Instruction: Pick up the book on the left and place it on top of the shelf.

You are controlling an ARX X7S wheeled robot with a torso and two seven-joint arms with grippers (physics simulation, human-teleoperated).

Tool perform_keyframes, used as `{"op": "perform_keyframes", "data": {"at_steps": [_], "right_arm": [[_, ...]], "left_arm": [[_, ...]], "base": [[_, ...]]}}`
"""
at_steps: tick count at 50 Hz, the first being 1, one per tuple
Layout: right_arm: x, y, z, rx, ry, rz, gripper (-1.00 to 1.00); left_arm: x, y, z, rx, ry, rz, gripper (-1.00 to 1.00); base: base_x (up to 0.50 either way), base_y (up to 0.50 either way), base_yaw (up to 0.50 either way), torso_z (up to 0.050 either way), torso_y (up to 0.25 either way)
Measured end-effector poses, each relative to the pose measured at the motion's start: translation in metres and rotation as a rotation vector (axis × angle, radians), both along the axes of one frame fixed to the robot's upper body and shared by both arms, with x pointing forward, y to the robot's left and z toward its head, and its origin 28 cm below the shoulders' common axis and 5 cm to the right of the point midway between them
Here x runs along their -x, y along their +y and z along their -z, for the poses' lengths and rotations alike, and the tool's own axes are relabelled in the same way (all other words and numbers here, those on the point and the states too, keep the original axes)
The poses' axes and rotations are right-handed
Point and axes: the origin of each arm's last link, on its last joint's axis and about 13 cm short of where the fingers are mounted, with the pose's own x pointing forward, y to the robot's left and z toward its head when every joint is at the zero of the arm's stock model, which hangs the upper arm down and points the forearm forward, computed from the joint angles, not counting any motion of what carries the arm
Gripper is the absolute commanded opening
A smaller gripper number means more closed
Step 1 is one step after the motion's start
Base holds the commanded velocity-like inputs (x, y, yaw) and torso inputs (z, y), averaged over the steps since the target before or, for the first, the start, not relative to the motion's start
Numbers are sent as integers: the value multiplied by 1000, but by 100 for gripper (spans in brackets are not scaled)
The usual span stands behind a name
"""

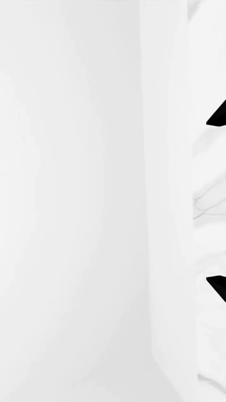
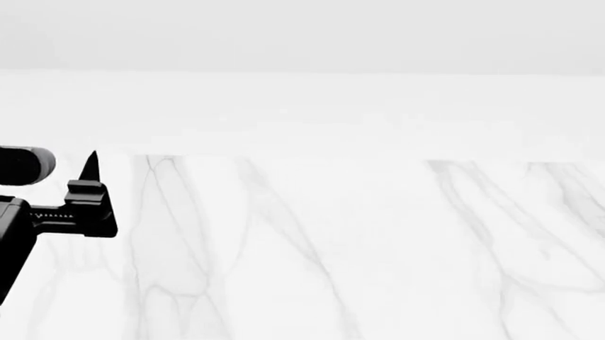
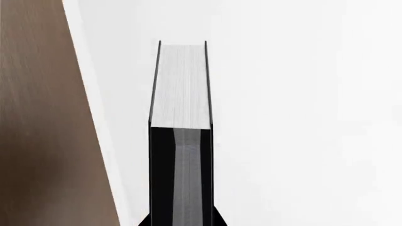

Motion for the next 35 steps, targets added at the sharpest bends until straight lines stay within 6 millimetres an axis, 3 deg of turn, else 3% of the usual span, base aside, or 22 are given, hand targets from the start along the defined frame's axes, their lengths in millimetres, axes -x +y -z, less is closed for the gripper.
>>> {"op": "perform_keyframes", "data": {"at_steps": [6,14,35], "right_arm": [[25,-17,6,-5,-16,105,-100],[39,-26,11,-25,-90,149,-100],[42,-31,22,-103,-252,97,-100]], "left_arm": [[0,1,2,2,4,-1,100],[0,1,5,3,9,-2,100],[1,3,7,0,16,-9,100]], "base": [[0,0,1,0,0],[0,0,1,0,1],[0,0,0,0,0]]}}
